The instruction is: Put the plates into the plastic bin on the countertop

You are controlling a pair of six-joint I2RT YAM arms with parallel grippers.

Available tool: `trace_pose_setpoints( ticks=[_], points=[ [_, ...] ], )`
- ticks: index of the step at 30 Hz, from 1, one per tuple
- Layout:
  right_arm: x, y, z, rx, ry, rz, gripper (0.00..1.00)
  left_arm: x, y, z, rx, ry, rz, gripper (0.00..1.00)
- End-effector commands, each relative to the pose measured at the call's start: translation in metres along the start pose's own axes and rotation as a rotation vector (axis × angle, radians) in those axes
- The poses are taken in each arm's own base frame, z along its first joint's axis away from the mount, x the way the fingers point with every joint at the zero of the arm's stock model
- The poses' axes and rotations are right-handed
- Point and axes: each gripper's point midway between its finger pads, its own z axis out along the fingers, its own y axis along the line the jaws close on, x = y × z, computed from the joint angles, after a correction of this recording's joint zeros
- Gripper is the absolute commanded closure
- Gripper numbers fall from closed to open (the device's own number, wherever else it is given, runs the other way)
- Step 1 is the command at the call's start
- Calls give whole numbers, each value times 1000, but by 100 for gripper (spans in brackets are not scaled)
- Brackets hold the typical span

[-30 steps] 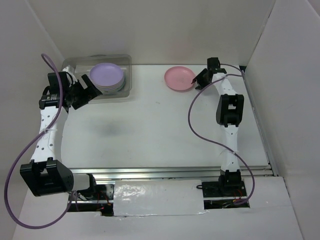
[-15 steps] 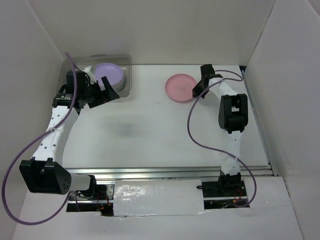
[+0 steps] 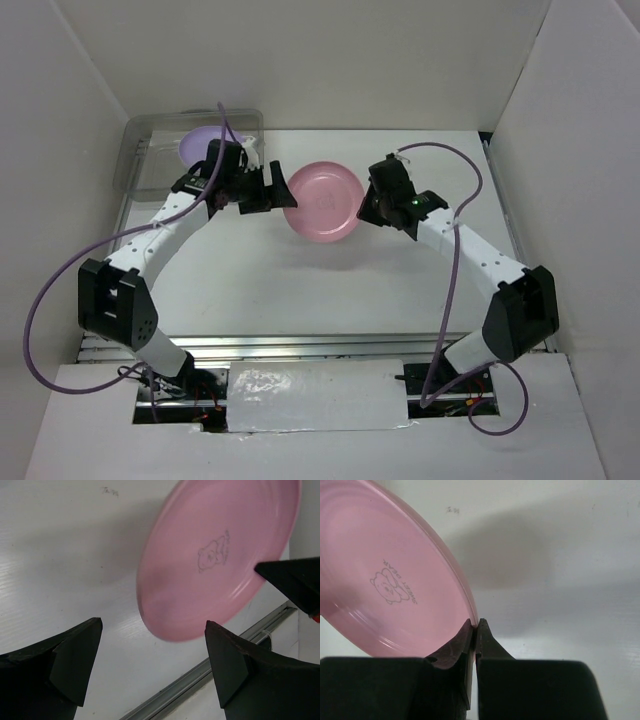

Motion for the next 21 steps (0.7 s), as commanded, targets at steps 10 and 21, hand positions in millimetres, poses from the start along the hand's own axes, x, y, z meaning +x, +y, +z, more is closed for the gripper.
trace_pose_setpoints(
  ticks=[10,21],
  points=[
    [9,60,-44,-271,3,-19,100,-19,2,7,-102,-56,24,95],
    [1,-13,-30,-214,-13,117,8,-125,103,-50,-311,-339,-240,100]
  ],
)
